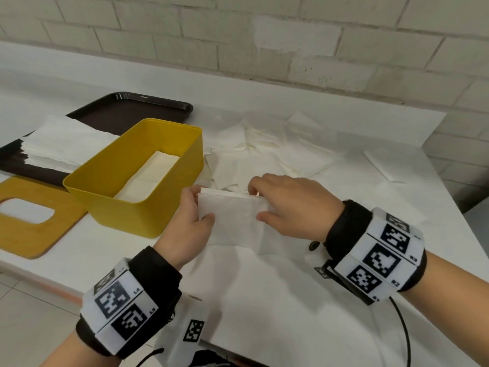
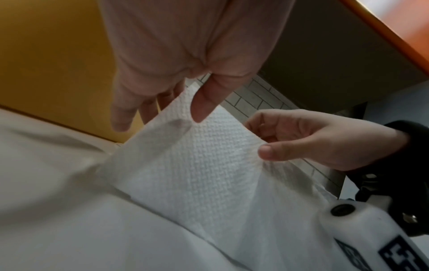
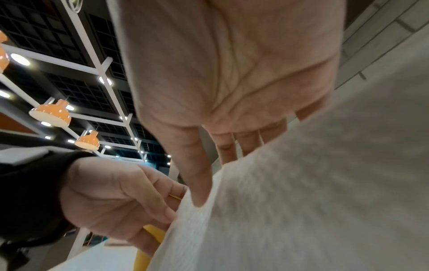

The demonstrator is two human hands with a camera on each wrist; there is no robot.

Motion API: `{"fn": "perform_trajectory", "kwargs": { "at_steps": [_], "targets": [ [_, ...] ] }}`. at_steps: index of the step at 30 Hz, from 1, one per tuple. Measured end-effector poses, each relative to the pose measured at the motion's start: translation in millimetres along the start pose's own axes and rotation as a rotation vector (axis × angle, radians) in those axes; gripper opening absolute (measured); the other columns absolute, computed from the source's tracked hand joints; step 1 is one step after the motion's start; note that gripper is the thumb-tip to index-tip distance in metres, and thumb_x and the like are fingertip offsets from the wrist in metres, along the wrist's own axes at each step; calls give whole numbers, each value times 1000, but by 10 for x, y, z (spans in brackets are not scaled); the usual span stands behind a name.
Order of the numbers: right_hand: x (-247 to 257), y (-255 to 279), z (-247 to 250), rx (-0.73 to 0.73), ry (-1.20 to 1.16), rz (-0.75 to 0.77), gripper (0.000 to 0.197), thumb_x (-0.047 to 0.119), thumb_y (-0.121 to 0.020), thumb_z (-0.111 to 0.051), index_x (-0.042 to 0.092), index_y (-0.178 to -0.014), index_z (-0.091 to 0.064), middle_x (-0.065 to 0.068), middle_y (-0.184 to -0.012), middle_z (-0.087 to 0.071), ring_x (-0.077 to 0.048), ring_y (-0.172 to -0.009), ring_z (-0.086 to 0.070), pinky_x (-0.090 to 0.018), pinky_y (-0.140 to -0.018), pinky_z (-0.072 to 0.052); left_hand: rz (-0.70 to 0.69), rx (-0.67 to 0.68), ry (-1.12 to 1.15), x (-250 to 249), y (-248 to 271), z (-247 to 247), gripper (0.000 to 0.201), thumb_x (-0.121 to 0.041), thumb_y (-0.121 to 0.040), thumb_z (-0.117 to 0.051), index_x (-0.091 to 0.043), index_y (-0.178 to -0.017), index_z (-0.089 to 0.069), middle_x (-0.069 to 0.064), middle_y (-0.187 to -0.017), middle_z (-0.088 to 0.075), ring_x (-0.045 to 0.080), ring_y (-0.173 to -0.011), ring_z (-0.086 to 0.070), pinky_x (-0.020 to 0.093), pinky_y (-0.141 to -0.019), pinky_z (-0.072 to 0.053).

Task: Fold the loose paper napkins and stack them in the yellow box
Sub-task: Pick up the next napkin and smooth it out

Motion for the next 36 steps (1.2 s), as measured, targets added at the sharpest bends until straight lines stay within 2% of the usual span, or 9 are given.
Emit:
{"fn": "perform_trajectory", "kwargs": {
  "at_steps": [7,12,17,20,25,27,30,32,36],
  "targets": [
    [-34,-62,-137,43,61,-36,28,13,-97,-35,17,-124,-40,-4,-111,-55,-25,-96,-54,-30,-65,-32,-27,14,46,-32,19,-54,29,3,-94,-41,-16,-116,-38,0,-91,-51,7,-71,-52,10,-55,-44],
    [-43,5,-47,13,-17,-39,26,23,-97,-40,18,-123,-37,-1,-112,-54,-23,-95,-54,-30,-67,-35,-44,36,34,-22,15,-42,31,2,-94,-41,-18,-117,-38,-9,-95,-52,4,-82,-53,5,-62,-45],
    [-32,-37,-124,81,11,-50,31,8,-94,-38,16,-124,-36,-5,-107,-53,-24,-91,-53,-32,-66,-37,-14,79,6,-40,48,-58,44,-3,-94,-45,-20,-133,-31,-5,-115,-50,6,-103,-50,4,-75,-41],
    [-128,-29,43,10,-216,-96,29,13,-95,-42,16,-123,-39,-8,-107,-57,-25,-92,-54,-36,-77,-46,-37,19,32,-118,79,-8,65,-14,-93,-52,-19,-145,-14,-11,-133,-32,7,-130,-30,18,-101,-29],
    [-234,-19,261,-312,-738,-149,19,18,-94,-50,11,-111,-45,-1,-107,-59,-20,-98,-57,-26,-84,-45,-106,0,232,-374,130,50,78,-27,-90,-52,-33,-147,2,-15,-134,-32,-3,-125,-37,19,-96,-34],
    [-197,-81,226,-365,-893,-181,22,17,-94,-49,10,-115,-45,2,-111,-58,-17,-106,-56,-34,-95,-45,-189,49,354,-438,117,46,75,-19,-87,-55,-42,-141,-8,-21,-126,-42,-12,-109,-52,13,-85,-46],
    [-129,-188,110,-367,-1107,-227,21,16,-96,-46,14,-116,-41,-3,-120,-57,-19,-111,-56,-44,-98,-45,-277,65,275,-440,77,97,70,-25,-80,-71,-58,-124,-28,-5,-134,-50,17,-121,-53,34,-93,-50],
    [-96,-245,53,-332,-1253,-232,21,15,-96,-44,17,-116,-39,-4,-123,-56,-20,-110,-57,-39,-94,-48,-295,48,137,-432,63,166,55,-21,-81,-68,-48,-122,-43,-8,-129,-53,17,-121,-52,39,-97,-47],
    [-76,-361,138,-407,-1306,-144,41,2,-90,-54,30,-107,-28,-9,-116,-55,-15,-93,-59,-27,-77,-53,-219,52,56,-486,29,364,32,-3,-85,-62,-30,-102,-65,-18,-106,-63,2,-96,-62,22,-84,-52]
  ]
}}
Point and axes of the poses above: each hand's wrist, its own y-axis away from the middle knuckle, its own z-axis out of the back of the hand, x = y × z, the point moved 2 cm from there along -y, towards the middle knuckle
